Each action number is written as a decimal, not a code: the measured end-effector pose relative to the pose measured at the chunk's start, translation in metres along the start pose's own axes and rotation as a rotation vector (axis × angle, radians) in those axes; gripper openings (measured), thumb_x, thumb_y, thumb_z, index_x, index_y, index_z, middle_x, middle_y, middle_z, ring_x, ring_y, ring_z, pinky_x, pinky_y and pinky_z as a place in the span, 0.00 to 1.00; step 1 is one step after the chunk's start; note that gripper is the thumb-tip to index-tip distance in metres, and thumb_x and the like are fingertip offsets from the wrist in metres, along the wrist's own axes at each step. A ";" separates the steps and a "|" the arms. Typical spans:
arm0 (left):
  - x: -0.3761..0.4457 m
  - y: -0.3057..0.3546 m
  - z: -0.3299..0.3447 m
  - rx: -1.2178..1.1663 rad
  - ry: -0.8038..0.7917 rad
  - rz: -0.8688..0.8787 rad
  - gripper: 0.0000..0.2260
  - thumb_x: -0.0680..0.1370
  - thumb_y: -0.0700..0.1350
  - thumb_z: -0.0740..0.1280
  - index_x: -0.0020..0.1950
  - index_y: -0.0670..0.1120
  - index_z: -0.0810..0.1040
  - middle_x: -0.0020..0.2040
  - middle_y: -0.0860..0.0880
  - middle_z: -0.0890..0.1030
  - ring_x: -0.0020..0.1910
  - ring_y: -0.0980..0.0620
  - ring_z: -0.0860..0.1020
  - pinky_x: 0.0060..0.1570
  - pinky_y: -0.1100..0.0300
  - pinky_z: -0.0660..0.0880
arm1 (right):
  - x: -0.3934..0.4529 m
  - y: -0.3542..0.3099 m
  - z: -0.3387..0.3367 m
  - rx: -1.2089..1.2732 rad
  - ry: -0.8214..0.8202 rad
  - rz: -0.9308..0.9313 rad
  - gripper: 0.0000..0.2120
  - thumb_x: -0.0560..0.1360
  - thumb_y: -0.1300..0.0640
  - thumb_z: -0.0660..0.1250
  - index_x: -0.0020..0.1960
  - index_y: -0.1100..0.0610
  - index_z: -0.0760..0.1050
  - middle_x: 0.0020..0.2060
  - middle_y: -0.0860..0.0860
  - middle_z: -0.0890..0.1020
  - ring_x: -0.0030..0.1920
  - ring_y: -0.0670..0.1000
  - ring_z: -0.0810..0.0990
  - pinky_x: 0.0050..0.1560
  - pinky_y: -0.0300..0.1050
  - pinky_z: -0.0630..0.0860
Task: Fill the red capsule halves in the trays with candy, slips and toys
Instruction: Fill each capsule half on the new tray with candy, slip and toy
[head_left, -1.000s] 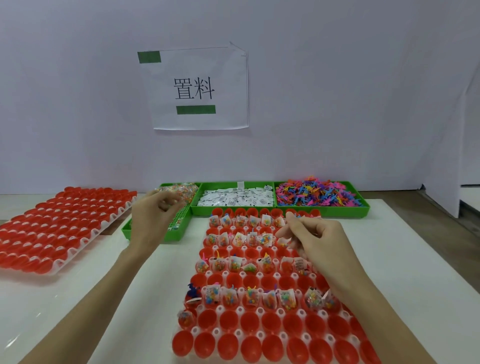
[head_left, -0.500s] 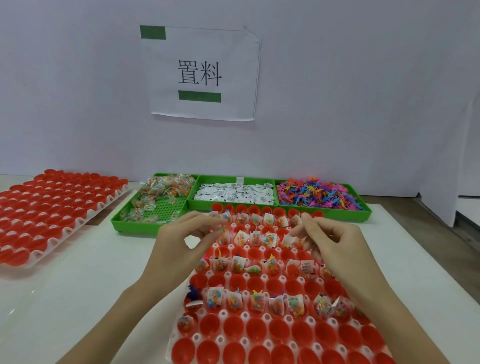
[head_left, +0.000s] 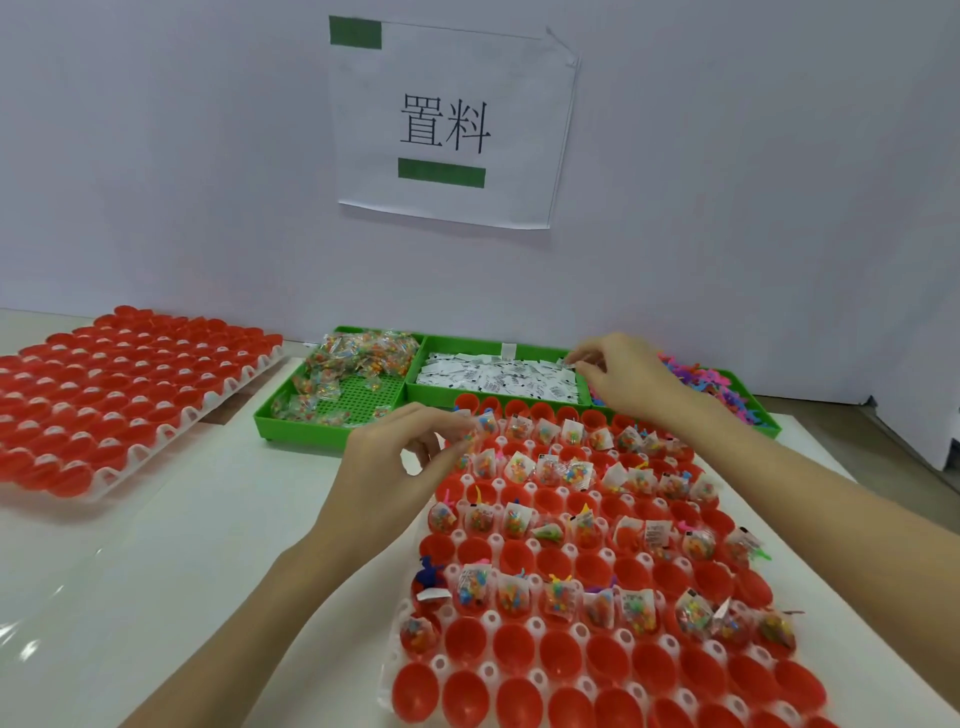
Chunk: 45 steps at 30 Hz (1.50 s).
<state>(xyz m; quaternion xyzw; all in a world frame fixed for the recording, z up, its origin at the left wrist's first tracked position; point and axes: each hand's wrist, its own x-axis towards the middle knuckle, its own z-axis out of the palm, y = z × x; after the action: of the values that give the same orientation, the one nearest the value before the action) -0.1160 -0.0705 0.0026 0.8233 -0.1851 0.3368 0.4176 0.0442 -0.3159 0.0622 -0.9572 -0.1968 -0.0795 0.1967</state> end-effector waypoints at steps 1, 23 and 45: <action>0.000 -0.001 0.000 0.007 0.002 0.001 0.10 0.76 0.36 0.75 0.54 0.48 0.86 0.44 0.57 0.83 0.38 0.53 0.80 0.40 0.66 0.77 | 0.010 0.005 0.005 -0.042 -0.018 -0.011 0.14 0.84 0.61 0.61 0.66 0.59 0.80 0.62 0.58 0.83 0.52 0.52 0.82 0.57 0.44 0.75; -0.003 -0.010 0.001 0.064 -0.027 0.021 0.07 0.76 0.38 0.75 0.52 0.47 0.86 0.44 0.59 0.82 0.38 0.52 0.80 0.38 0.60 0.78 | 0.043 0.021 0.039 -0.100 -0.087 0.026 0.11 0.73 0.56 0.78 0.51 0.61 0.81 0.41 0.49 0.79 0.43 0.50 0.78 0.45 0.43 0.74; -0.006 -0.004 0.002 0.002 0.013 -0.094 0.08 0.75 0.37 0.76 0.51 0.47 0.87 0.44 0.59 0.84 0.40 0.56 0.81 0.40 0.69 0.77 | 0.019 0.029 0.033 0.150 0.111 0.057 0.09 0.80 0.56 0.70 0.56 0.60 0.85 0.51 0.53 0.86 0.50 0.50 0.81 0.51 0.43 0.75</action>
<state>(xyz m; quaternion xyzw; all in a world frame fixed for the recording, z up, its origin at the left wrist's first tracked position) -0.1168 -0.0701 -0.0045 0.8293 -0.1430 0.3224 0.4334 0.0758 -0.3204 0.0262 -0.9392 -0.1635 -0.1117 0.2804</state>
